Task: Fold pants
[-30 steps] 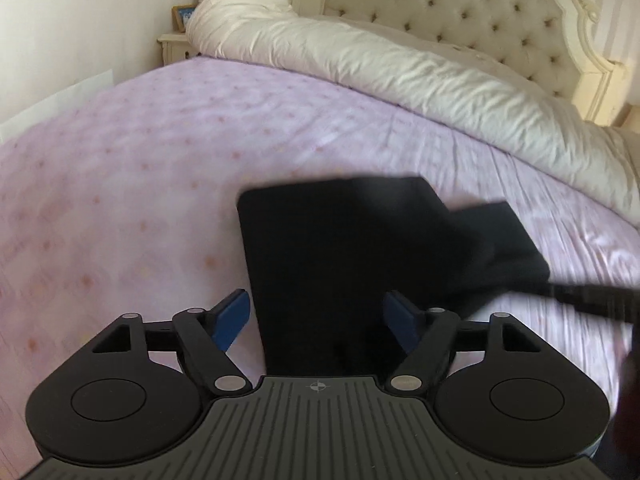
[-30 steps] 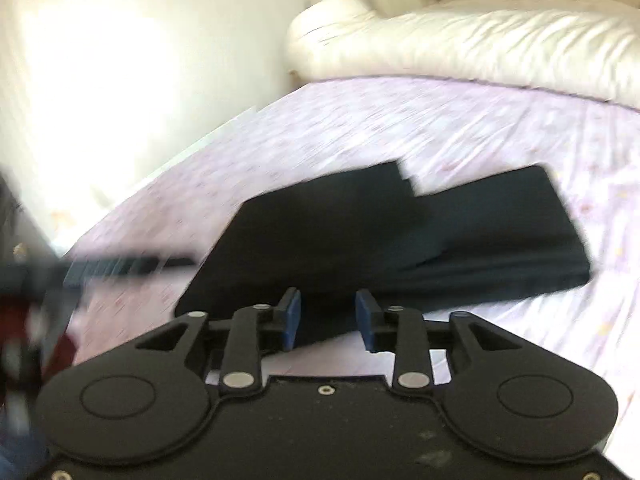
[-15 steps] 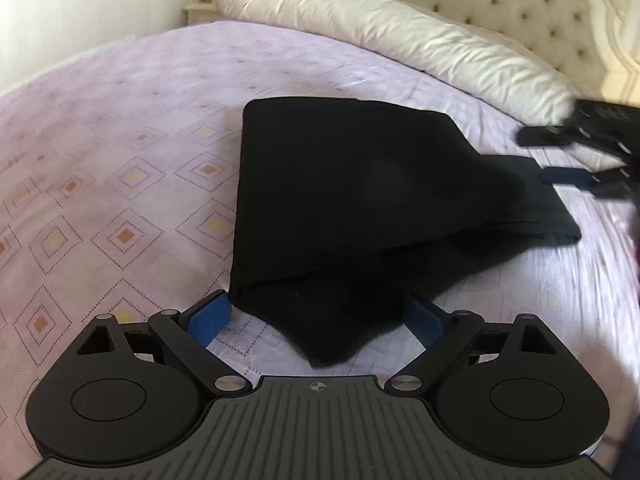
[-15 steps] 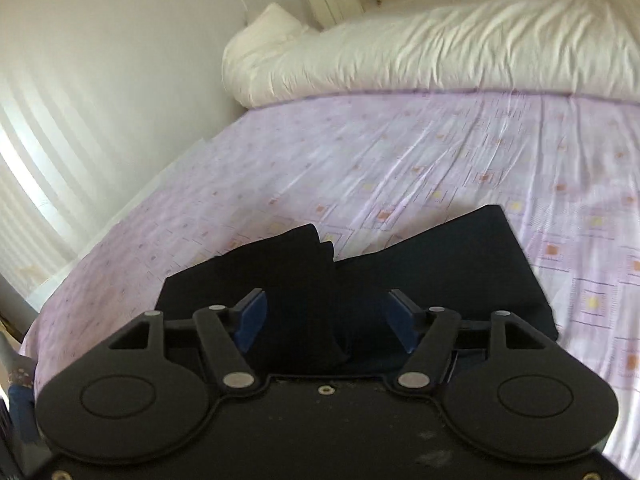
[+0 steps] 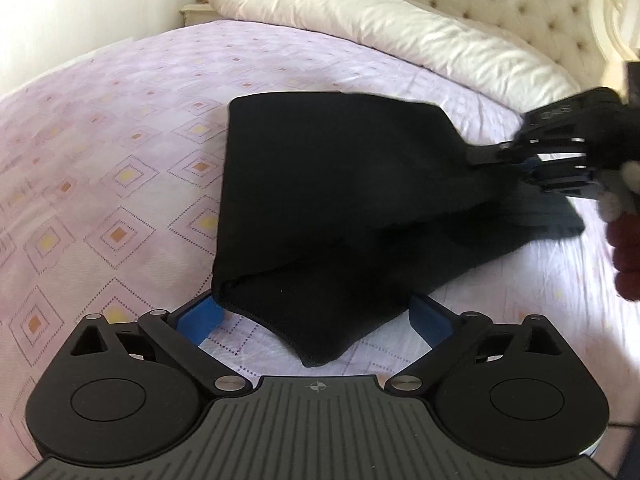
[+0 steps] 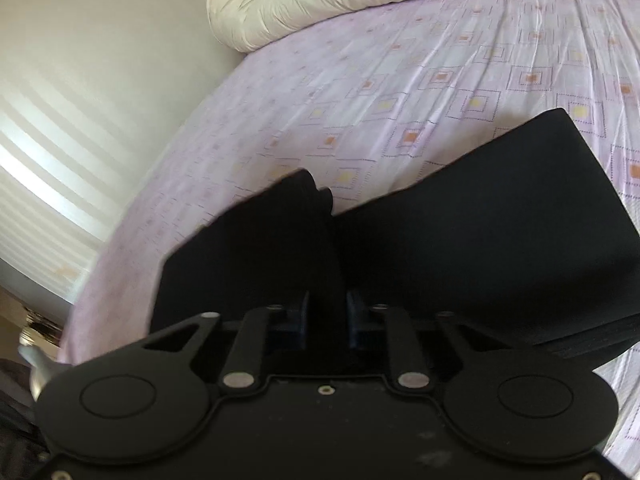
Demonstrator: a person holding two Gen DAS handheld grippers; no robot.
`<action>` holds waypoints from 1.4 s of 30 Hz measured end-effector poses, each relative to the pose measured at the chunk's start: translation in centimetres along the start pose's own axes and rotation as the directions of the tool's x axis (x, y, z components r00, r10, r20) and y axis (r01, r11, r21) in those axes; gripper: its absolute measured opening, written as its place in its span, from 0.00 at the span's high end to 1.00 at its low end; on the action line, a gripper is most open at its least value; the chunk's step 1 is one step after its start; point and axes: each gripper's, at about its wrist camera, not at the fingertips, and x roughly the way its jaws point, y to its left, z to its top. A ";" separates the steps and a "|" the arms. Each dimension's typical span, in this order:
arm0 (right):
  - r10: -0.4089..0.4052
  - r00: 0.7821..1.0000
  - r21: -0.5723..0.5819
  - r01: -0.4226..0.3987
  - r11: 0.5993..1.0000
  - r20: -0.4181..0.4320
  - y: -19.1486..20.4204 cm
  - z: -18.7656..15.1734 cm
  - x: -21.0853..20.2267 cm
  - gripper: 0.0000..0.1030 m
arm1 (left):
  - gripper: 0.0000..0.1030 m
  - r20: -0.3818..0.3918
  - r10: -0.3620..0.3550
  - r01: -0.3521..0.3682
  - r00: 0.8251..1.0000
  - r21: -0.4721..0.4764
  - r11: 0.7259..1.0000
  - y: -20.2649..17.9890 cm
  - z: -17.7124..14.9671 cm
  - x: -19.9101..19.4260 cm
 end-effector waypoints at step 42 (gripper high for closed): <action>-0.435 0.837 0.045 0.447 0.893 0.333 -7.4 -0.9 -10.3 0.91 | 0.04 -0.027 -0.015 0.014 1.000 -0.013 1.000 -1.0 1.6 -4.0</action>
